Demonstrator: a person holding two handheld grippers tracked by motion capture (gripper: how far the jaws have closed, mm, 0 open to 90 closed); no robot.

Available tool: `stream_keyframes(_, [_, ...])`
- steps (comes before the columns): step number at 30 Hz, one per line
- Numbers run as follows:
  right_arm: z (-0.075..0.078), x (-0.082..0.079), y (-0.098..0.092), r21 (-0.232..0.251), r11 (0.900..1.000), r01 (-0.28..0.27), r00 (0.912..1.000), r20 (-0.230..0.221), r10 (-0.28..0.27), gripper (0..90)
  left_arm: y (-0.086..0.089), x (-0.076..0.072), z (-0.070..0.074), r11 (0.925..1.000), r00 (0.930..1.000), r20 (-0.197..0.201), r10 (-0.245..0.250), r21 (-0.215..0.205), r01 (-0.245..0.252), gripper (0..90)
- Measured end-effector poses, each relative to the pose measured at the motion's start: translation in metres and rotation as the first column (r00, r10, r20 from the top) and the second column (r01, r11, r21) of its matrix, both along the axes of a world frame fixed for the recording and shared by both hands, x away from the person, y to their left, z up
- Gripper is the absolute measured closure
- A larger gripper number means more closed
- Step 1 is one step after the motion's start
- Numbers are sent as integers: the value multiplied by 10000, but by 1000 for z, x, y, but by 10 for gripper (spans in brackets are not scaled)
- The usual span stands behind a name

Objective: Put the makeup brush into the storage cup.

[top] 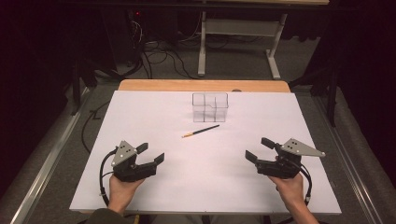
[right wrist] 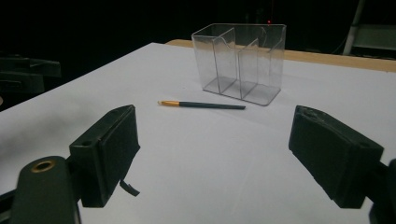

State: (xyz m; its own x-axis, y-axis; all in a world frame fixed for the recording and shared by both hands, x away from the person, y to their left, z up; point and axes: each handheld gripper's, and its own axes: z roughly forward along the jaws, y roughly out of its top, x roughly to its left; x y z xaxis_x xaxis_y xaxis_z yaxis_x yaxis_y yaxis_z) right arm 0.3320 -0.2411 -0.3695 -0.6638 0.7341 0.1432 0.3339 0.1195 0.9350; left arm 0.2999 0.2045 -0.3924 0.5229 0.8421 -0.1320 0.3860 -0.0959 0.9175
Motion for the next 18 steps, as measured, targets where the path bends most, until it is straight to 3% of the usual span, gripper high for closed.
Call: stream_keyframes(18, [1, 7, 15, -188, 9994, -285, 9995, 155, 288, 169, 0, 0, 0, 10000, 10000, -14, -9, 64, 9, 260])
